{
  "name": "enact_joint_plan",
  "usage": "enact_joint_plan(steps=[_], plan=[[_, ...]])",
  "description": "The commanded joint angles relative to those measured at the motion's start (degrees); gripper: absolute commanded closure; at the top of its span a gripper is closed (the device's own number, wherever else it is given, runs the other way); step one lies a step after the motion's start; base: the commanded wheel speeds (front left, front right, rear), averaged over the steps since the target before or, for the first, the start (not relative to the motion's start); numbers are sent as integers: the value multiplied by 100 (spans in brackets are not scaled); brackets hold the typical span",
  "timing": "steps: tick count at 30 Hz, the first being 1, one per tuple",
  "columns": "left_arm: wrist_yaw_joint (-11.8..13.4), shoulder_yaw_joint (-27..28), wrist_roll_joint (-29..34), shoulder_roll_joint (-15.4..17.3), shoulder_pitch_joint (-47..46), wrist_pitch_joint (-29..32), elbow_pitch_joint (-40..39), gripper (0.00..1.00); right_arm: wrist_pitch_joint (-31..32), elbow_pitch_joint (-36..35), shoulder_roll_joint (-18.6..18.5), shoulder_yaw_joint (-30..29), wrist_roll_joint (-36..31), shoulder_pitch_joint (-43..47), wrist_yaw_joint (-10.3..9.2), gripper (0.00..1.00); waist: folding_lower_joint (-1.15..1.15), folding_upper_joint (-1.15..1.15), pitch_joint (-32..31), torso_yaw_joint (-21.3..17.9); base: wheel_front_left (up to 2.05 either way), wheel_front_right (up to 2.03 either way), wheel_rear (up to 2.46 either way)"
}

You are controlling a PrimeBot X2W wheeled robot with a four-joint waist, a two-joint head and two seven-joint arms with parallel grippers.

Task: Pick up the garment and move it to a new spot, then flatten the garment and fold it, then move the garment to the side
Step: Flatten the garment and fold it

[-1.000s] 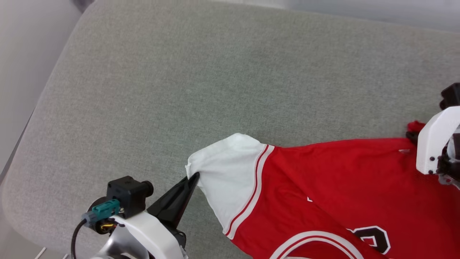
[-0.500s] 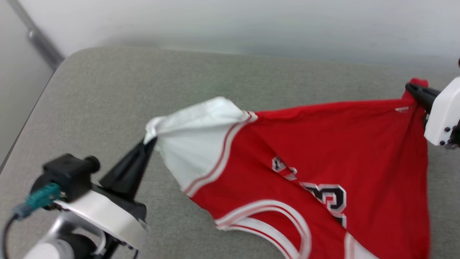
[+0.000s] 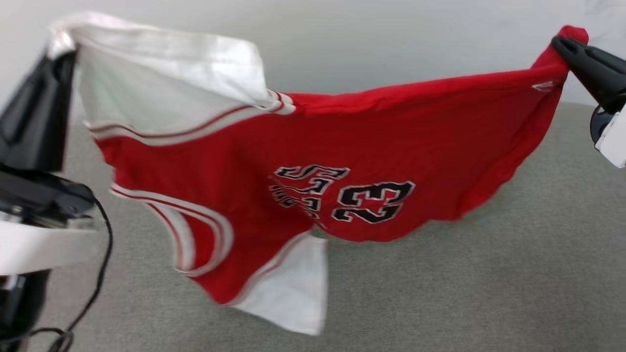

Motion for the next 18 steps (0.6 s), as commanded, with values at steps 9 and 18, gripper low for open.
enact_joint_plan(steps=[9, 18], plan=[[191, 614, -186, 181, -1148, 8, -223, 100, 135, -779, 443, -314, 57, -365, -2, 100, 0, 0, 302, -453, 0, 0, 0], [-11, 530, -242, 537, -2517, 257, 279, 100, 127, -1018, 556, -441, -36, -1040, -2, 100, 0, 0, 1138, -585, 0, 0, 0]])
